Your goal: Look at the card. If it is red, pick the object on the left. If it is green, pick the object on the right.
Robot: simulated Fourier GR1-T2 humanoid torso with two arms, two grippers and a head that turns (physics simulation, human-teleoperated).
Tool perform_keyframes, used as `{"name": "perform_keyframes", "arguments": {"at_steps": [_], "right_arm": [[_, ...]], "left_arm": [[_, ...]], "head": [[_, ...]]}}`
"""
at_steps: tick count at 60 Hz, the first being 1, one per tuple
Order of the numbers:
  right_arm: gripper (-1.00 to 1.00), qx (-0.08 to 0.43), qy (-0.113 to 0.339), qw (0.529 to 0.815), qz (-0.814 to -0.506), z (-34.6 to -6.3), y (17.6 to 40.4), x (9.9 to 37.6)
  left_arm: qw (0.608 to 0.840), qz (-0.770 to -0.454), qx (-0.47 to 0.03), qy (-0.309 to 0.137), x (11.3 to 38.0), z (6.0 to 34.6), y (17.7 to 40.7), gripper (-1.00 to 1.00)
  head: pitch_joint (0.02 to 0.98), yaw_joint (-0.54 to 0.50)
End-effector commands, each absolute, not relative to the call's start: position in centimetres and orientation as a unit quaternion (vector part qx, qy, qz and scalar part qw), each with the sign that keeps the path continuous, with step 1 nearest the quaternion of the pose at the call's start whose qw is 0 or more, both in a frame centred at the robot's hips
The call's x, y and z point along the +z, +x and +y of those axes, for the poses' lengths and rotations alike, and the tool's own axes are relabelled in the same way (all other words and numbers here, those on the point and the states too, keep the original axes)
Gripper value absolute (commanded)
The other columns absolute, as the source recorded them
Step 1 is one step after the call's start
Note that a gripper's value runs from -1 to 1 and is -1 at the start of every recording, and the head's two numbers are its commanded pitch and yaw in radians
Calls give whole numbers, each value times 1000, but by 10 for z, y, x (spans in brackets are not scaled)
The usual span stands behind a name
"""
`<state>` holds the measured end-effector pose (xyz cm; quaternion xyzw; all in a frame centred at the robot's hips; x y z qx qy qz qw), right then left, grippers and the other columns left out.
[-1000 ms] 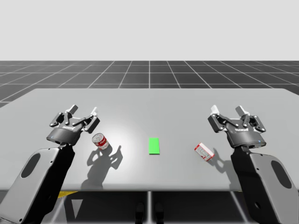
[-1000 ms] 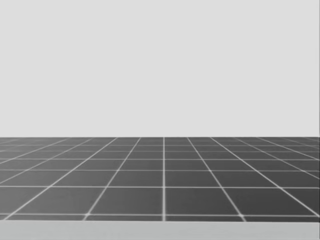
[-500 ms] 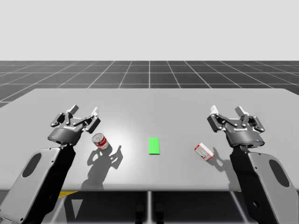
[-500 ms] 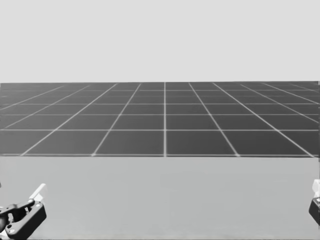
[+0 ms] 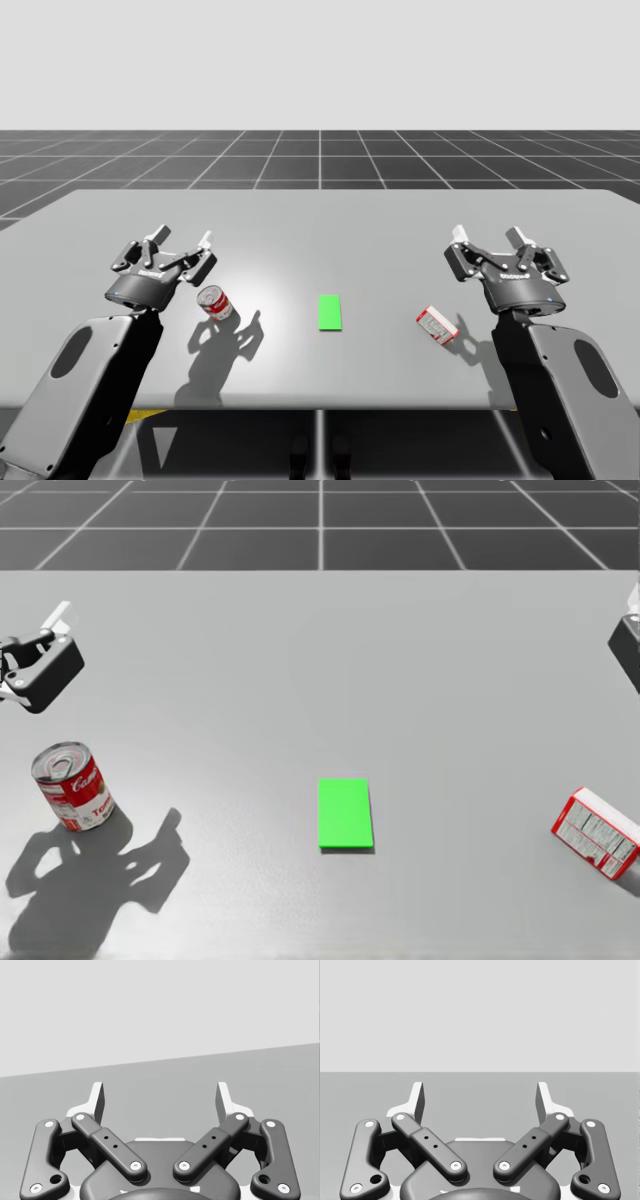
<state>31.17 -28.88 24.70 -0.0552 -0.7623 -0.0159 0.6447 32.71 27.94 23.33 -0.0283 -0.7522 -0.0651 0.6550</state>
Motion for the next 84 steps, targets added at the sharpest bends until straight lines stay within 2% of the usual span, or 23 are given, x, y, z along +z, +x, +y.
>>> {"name": "perform_keyframes", "arguments": {"at_steps": [1, 13, 37, 50, 66, 75, 84], "right_arm": [[-1000, -15, -60, 645, -762, -290, 312, 247], [-1000, -14, -63, 644, -762, -289, 312, 248], [-1000, -9, -69, 643, -763, -289, 312, 248], [-1000, -7, -69, 643, -763, -287, 313, 247], [-1000, -8, -68, 643, -763, -288, 312, 247], [-1000, -8, -68, 643, -763, -288, 312, 247], [-1000, -8, -64, 645, -762, -288, 312, 247]], "left_arm": [[655, -752, -66, -28, 233, 279, 327, -1000], [655, -752, -67, -28, 234, 279, 328, -1000], [653, -754, -64, -31, 235, 280, 328, -1000], [653, -754, -64, -33, 235, 279, 327, -1000], [654, -753, -66, -35, 233, 276, 327, -1000], [655, -752, -67, -35, 232, 275, 327, -1000], [654, -752, -66, -35, 232, 276, 327, -1000]], "head": [[815, -12], [903, -34], [882, -49], [884, -169], [928, -385], [938, -432], [931, -435]]}}
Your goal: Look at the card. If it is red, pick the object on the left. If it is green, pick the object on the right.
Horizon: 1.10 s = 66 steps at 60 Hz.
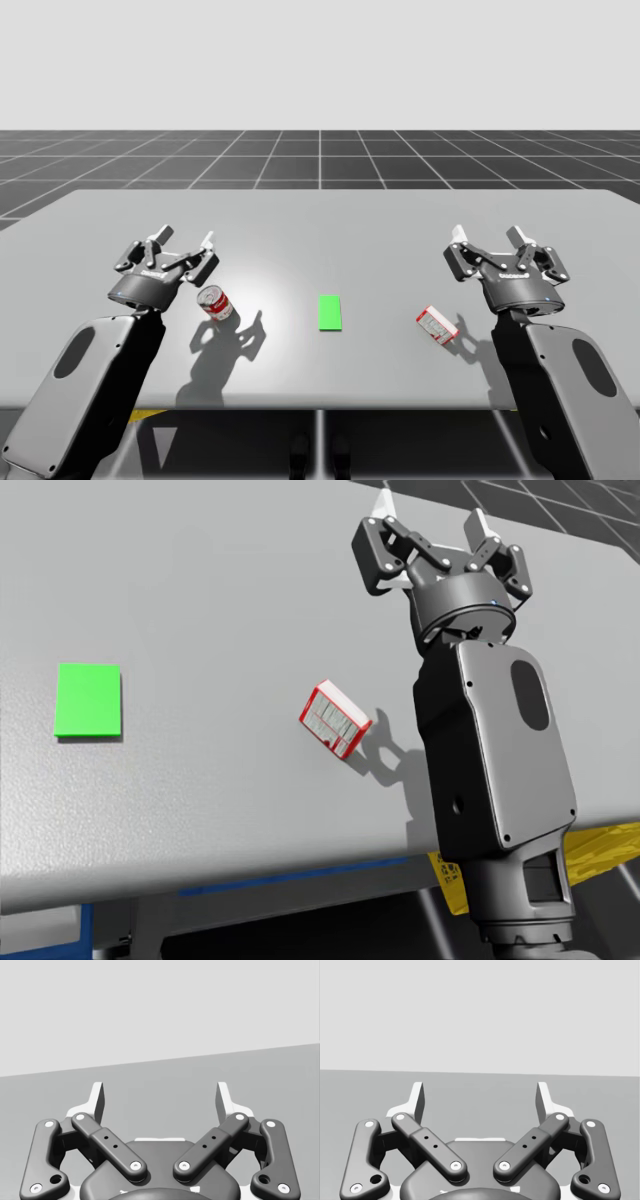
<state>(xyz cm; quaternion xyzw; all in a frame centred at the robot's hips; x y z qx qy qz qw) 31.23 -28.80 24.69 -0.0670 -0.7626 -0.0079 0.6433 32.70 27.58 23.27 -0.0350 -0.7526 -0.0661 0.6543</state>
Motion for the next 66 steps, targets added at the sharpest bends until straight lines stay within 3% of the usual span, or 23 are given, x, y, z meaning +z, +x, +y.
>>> {"name": "perform_keyframes", "arguments": {"at_steps": [1, 12, 27, 32, 48, 53, 66], "right_arm": [[-1000, -8, -63, 645, -761, -288, 312, 247], [-1000, 0, -17, 660, -751, -283, 303, 253], [-1000, 46, 11, 659, -751, -277, 260, 269], [-1000, 71, 42, 658, -748, -279, 240, 267], [-1000, 107, 71, 660, -740, -298, 185, 254], [-1000, 144, 72, 659, -734, -305, 168, 244], [-1000, 187, 100, 674, -707, -313, 149, 211]], "left_arm": [[654, -752, -66, -35, 232, 276, 327, -1000], [655, -752, -63, -36, 232, 277, 327, -1000], [657, -750, -65, -40, 231, 276, 328, -1000], [657, -750, -65, -40, 231, 275, 328, -1000], [657, -750, -65, -42, 231, 274, 328, -1000], [657, -750, -65, -42, 230, 273, 328, -1000], [658, -749, -66, -42, 230, 272, 328, -1000]], "head": [[929, -435], [915, -428], [918, -439], [917, -440], [913, -442], [910, -442], [906, -449]]}}
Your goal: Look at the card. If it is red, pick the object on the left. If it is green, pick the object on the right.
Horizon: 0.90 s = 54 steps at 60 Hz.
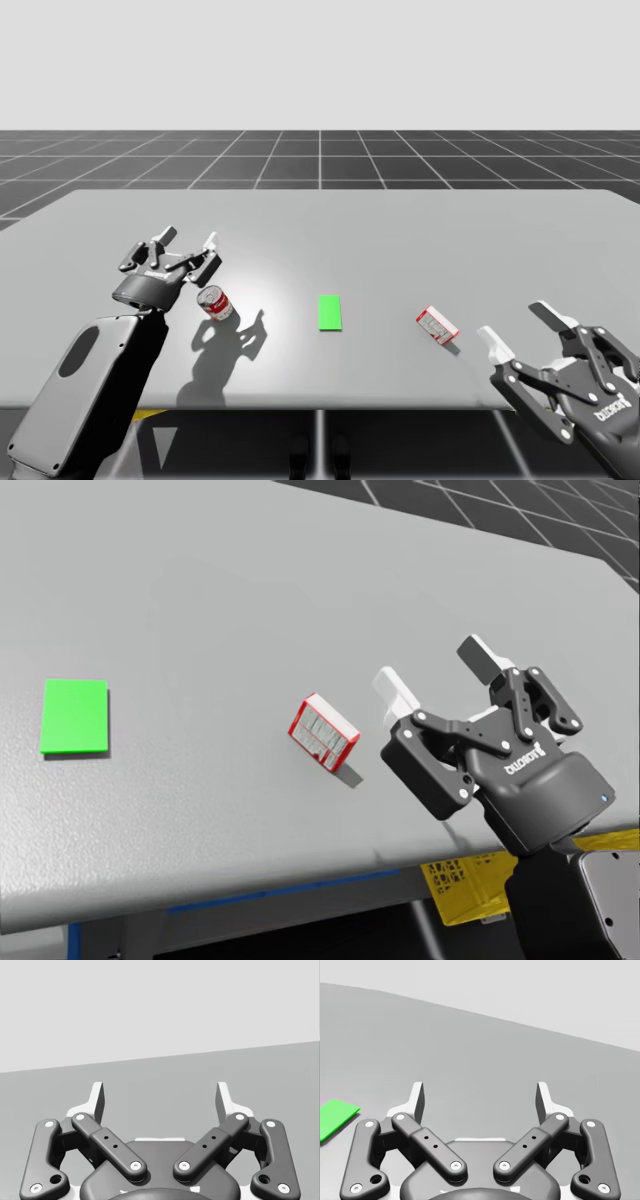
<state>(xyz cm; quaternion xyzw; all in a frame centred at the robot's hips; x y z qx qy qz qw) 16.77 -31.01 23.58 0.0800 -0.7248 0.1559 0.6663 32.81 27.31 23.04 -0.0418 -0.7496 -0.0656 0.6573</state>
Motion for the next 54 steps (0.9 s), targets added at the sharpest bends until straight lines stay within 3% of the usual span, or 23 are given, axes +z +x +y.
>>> {"name": "perform_keyframes", "arguments": {"at_steps": [1, 24, 54], "right_arm": [[-1000, 188, 101, 675, -707, -313, 148, 209], [-1000, 177, 159, 719, -653, -314, 165, 155], [-1000, 163, 140, 760, -614, -311, 214, 130]], "left_arm": [[658, -749, -66, -42, 230, 272, 329, -1000], [658, -749, -67, -41, 229, 271, 328, -1000], [657, -750, -66, -41, 228, 272, 329, -1000]], "head": [[905, -449], [903, -443], [900, -427]]}}
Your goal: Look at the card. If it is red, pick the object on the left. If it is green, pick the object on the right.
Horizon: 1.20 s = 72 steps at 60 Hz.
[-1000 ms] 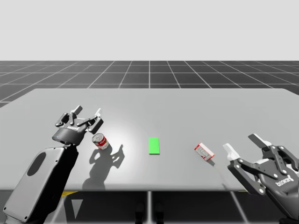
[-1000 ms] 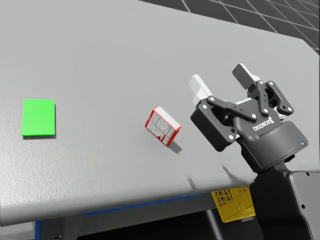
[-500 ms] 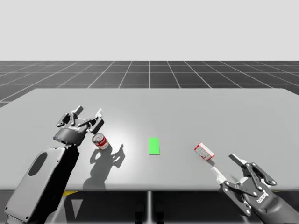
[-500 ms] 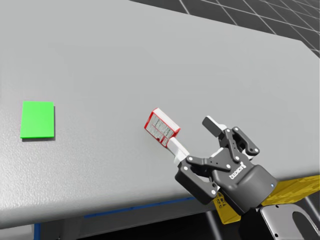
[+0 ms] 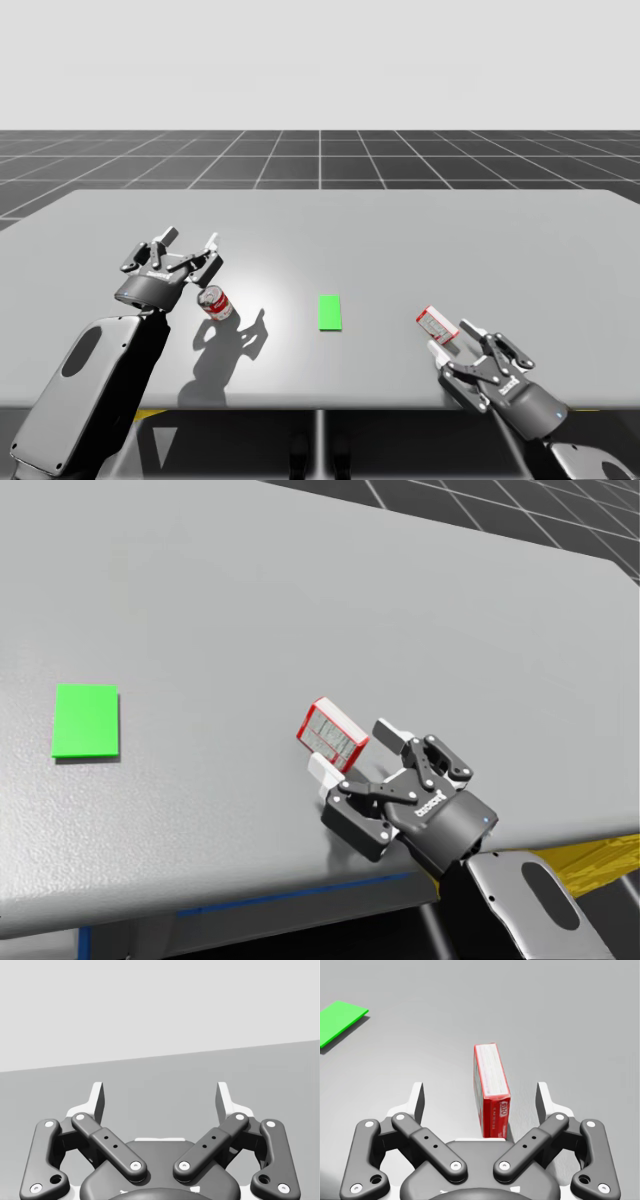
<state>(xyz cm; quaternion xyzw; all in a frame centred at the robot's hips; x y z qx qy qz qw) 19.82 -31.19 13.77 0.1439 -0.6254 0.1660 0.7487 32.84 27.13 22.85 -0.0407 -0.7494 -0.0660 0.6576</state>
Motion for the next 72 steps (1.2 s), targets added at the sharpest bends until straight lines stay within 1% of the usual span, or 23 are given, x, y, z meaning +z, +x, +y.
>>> {"name": "perform_keyframes", "arguments": {"at_steps": [1, 12, 17, 19, 20, 21, 22, 23, 24, 32, 39, 42, 46, 47, 58, 72], "right_arm": [[-1000, 162, 141, 761, -612, -310, 215, 130], [-1000, 163, 137, 767, -605, -308, 226, 127], [-1000, 161, 139, 770, -602, -307, 227, 125], [-745, 154, 133, 773, -601, -306, 225, 124], [-176, 149, 129, 773, -603, -306, 224, 123], [136, 146, 130, 772, -605, -306, 223, 122], [820, 145, 134, 773, -603, -306, 223, 122], [974, 142, 136, 777, -598, -305, 222, 122], [1000, 141, 139, 780, -594, -306, 222, 121], [1000, 131, 147, 794, -576, -308, 221, 118], [1000, 128, 143, 795, -575, -308, 221, 116], [1000, 128, 141, 795, -577, -308, 221, 116], [1000, 129, 141, 794, -576, -308, 220, 116], [1000, 130, 140, 794, -577, -309, 220, 116], [1000, 131, 134, 794, -578, -309, 221, 116], [1000, 134, 130, 793, -580, -309, 220, 118]], "left_arm": [[657, -750, -66, -41, 228, 272, 329, -1000], [657, -750, -65, -40, 229, 272, 329, -1000], [657, -750, -66, -40, 228, 272, 329, -1000], [657, -750, -66, -40, 228, 272, 329, -1000], [657, -750, -66, -40, 228, 272, 329, -1000], [657, -750, -66, -40, 228, 272, 329, -1000], [657, -750, -66, -40, 228, 272, 329, -1000], [657, -750, -66, -39, 228, 272, 329, -1000], [657, -750, -66, -40, 228, 272, 329, -1000], [657, -749, -68, -39, 228, 272, 329, -1000], [657, -750, -68, -39, 228, 272, 329, -1000], [657, -750, -68, -39, 228, 272, 329, -1000], [658, -749, -68, -39, 228, 272, 329, -1000], [658, -749, -68, -39, 228, 271, 329, -1000], [659, -748, -70, -39, 226, 270, 329, -1000], [660, -747, -71, -39, 226, 269, 329, -1000]], "head": [[900, -427], [897, -422], [896, -422], [896, -422], [895, -421], [895, -421], [895, -421], [895, -421], [895, -421], [891, -422], [882, -423], [863, -424], [825, -423], [795, -425], [653, -456], [526, -495]]}}
